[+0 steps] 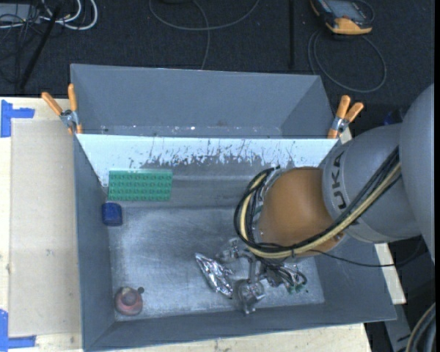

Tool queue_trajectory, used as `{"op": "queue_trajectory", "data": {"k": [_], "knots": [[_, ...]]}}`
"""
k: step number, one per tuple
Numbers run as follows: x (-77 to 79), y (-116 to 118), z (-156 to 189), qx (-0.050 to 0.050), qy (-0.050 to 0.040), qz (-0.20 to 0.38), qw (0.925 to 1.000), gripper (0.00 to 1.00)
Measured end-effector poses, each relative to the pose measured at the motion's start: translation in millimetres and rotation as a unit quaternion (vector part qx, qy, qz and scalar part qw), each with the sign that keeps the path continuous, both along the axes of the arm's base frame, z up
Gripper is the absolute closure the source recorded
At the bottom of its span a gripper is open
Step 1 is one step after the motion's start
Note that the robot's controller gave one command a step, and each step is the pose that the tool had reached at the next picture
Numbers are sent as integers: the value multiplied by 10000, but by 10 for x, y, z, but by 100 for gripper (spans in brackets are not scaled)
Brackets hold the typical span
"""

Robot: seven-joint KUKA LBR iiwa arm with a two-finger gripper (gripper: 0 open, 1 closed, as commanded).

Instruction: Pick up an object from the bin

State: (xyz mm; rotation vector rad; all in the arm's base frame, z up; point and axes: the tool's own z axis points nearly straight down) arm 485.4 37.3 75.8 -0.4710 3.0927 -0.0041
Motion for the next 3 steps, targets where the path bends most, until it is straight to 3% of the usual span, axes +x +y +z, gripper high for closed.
{"op": "queue_trajectory", "data": {"k": [1, 2, 3], "knots": [[58, 158, -45, 3, 33, 31, 10000, 0], [43, 167, -38, 3, 72, 52, 10000, 100], [42, 169, -50, 4, 64, 59, 10000, 0]]}}
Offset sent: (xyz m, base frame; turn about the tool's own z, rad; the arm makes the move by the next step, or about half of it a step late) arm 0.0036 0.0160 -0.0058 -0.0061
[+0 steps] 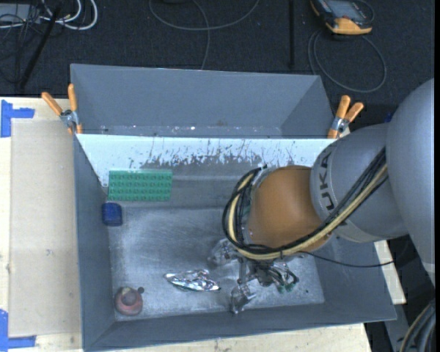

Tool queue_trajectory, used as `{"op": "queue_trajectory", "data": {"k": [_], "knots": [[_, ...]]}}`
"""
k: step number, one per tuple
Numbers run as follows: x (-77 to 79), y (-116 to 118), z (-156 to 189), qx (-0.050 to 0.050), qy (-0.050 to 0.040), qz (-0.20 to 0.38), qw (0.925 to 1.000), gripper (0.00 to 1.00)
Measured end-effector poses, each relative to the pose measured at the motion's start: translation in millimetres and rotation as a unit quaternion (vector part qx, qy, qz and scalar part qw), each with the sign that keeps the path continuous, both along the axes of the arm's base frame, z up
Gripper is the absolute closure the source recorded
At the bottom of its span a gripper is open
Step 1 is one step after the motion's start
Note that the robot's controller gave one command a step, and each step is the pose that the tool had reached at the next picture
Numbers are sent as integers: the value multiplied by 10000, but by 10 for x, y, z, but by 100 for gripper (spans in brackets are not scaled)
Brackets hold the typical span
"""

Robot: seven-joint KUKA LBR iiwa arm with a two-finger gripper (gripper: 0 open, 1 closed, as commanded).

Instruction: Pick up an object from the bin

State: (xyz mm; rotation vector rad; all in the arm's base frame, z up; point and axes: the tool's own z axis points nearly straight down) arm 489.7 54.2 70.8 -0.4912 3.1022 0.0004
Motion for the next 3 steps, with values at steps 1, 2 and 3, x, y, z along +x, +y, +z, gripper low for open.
{"op": "queue_trajectory", "data": {"k": [1, 2, 3], "knots": [[159, 354, 2, -1, -2, -286, 9996, 0], [161, 360, 15, 3, -3, -273, 9996, 100], [544, -114, 1588, -4, -46, 351, 9994, 100]]}}
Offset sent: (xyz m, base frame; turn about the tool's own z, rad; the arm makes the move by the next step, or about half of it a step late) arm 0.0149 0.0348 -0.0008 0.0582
